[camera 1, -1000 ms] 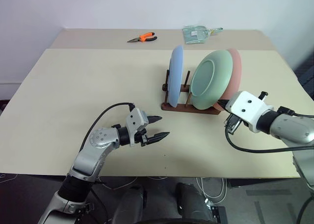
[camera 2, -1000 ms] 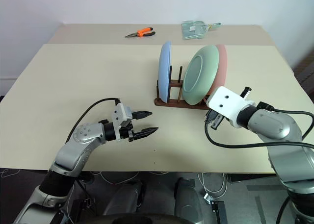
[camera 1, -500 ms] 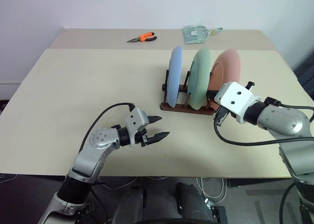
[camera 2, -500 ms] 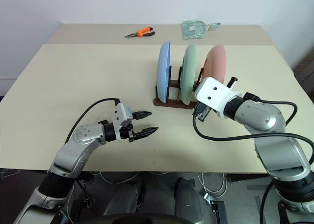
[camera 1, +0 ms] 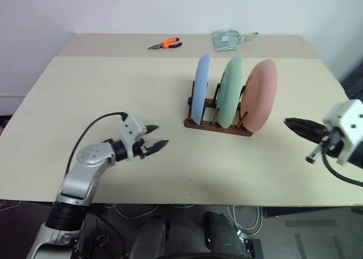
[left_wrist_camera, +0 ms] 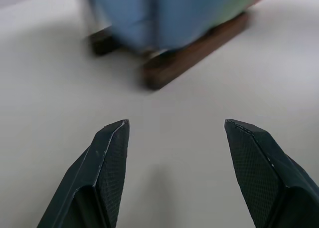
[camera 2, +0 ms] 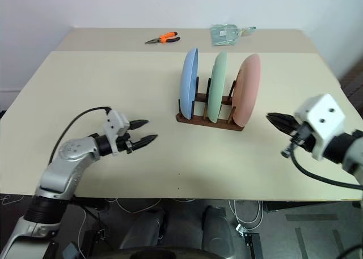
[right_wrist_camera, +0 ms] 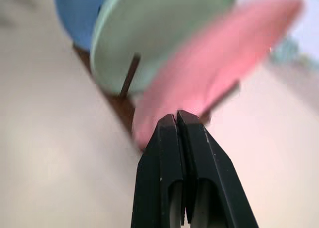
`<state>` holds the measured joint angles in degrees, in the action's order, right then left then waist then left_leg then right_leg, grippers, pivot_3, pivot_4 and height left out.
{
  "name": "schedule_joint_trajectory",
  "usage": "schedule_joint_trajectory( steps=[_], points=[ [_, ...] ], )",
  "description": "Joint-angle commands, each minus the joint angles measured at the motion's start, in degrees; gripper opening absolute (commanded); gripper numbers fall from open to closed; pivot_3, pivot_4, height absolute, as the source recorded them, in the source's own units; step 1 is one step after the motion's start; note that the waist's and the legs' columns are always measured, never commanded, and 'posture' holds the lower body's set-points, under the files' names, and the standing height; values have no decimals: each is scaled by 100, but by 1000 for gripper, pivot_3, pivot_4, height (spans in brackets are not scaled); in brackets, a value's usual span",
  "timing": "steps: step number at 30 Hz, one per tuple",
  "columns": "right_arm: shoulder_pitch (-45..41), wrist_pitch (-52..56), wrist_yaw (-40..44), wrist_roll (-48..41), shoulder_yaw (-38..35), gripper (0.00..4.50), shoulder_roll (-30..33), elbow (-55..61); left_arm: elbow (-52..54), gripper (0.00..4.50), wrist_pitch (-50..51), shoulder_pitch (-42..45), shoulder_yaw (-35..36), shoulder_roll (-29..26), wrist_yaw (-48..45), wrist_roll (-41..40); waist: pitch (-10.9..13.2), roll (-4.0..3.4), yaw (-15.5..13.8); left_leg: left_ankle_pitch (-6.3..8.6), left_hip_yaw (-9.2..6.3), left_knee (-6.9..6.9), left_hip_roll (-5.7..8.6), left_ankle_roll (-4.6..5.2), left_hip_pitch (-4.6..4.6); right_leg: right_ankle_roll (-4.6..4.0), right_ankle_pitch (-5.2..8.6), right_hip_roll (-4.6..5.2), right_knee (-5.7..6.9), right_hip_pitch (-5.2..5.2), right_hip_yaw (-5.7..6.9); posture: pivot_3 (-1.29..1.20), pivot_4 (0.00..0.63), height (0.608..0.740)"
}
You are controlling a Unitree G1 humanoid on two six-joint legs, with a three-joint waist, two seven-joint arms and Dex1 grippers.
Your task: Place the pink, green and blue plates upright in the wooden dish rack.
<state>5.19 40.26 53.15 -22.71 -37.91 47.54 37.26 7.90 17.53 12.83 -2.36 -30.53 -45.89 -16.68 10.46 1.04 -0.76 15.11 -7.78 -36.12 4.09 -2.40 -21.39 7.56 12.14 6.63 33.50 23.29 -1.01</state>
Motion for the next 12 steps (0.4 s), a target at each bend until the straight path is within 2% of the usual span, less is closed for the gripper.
schedule_joint_trajectory(
  steps=[1, 5, 12],
  points=[
    [458, -537, -181, 244, -188, 14, -248, -454, -458, 3122, -470, -31, 433, -98, 222, 158, -3, 4, 15, 0, 2, -2, -1, 0, 3, -1, 0, 0, 1, -2, -1, 0, 150, 740],
    [605, -1378, -588, 732, 240, 14, -505, -1171, -917, 3122, -872, -117, 648, -161, 431, 358, -3, 1, 20, 0, 7, -1, -2, -1, 5, -2, -1, 1, 0, -1, -4, 0, 150, 740],
    [306, -2115, -877, 945, 903, 14, -625, -1927, -737, 3122, -921, -387, 754, -81, 616, 333, -2, 1, 4, 0, 6, 0, 1, -2, -1, -18, -13, 8, -1, 4, -6, 0, 150, 740]
  ],
)
